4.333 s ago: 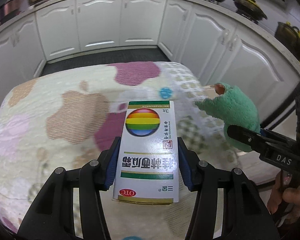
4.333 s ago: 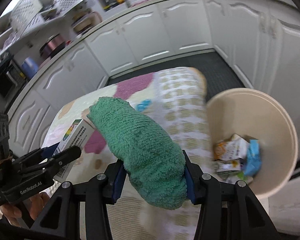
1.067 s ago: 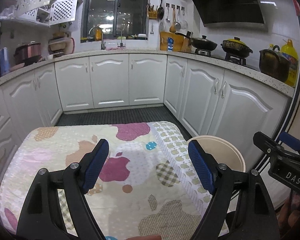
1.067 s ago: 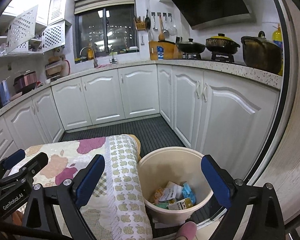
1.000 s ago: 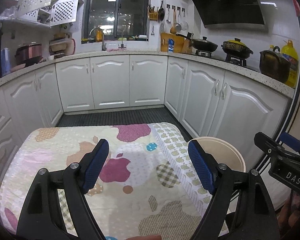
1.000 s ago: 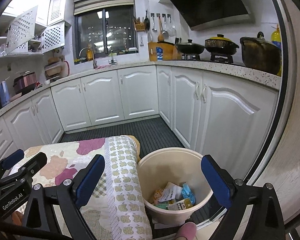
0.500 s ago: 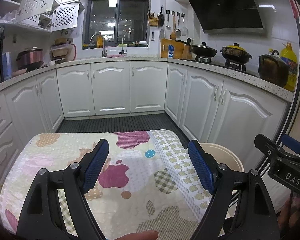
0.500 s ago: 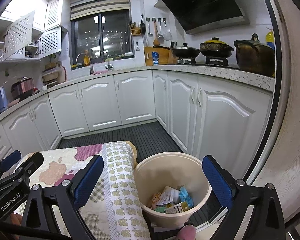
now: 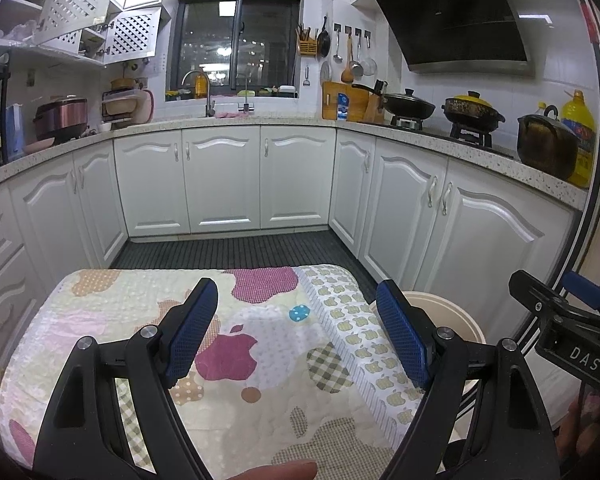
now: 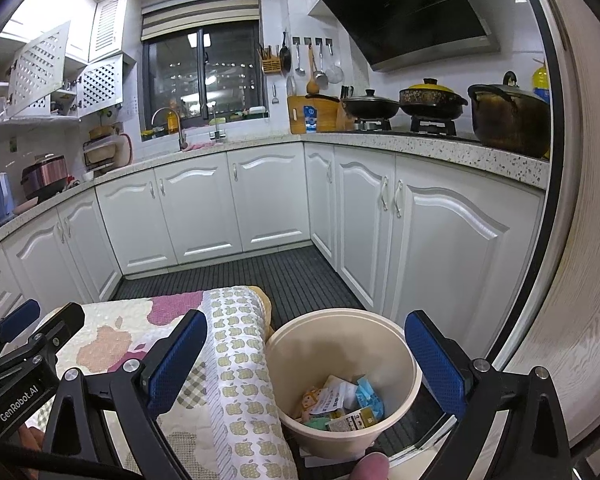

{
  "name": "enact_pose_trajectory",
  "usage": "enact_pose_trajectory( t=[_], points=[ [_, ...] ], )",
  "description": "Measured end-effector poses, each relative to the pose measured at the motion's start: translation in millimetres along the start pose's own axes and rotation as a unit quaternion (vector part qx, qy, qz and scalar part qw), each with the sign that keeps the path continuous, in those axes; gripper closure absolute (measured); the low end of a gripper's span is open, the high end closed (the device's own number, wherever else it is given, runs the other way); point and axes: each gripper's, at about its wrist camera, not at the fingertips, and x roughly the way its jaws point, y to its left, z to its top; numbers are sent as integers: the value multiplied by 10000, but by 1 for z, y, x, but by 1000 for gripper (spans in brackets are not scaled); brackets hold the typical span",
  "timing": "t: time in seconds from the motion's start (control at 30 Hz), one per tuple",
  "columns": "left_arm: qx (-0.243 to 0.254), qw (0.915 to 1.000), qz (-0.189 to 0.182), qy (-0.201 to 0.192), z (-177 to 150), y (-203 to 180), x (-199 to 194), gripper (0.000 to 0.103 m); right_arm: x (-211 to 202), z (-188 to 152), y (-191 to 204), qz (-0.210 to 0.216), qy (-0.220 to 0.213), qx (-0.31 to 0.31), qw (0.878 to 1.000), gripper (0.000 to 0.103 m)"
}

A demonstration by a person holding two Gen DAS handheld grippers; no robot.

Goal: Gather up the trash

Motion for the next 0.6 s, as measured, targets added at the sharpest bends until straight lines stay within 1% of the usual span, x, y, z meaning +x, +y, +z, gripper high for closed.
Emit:
enact_pose_trajectory(
  t=[0.6],
  points=[
    [79,10000,52,15,-1,-5,2,22,3,2,0,-11,55,-4,10000,5]
  ],
)
